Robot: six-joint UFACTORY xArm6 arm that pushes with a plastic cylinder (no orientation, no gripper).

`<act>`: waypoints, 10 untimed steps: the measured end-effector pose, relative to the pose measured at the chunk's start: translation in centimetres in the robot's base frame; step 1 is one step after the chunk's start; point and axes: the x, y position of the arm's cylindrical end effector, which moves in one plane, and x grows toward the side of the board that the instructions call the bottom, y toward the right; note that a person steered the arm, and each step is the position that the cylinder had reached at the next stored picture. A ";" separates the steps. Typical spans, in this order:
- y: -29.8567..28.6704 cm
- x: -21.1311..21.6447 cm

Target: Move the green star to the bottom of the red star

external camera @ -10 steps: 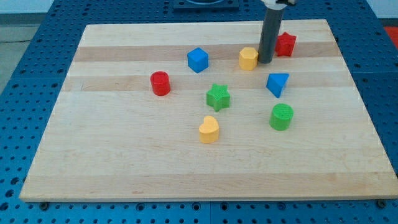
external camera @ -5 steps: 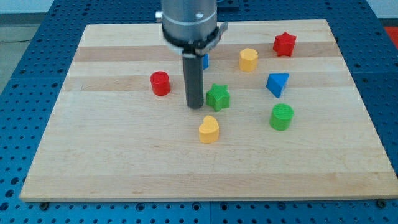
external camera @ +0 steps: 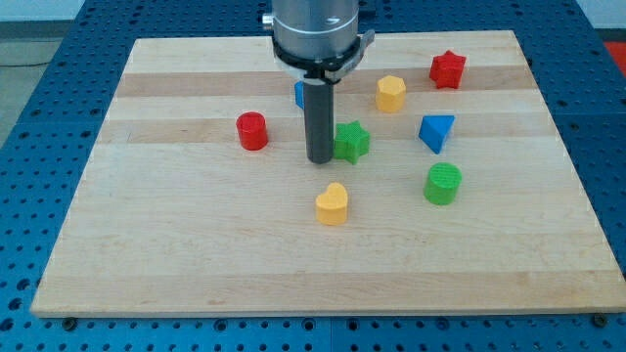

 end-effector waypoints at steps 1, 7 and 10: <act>3.7 -0.2; 11.5 -3.1; 14.5 -5.1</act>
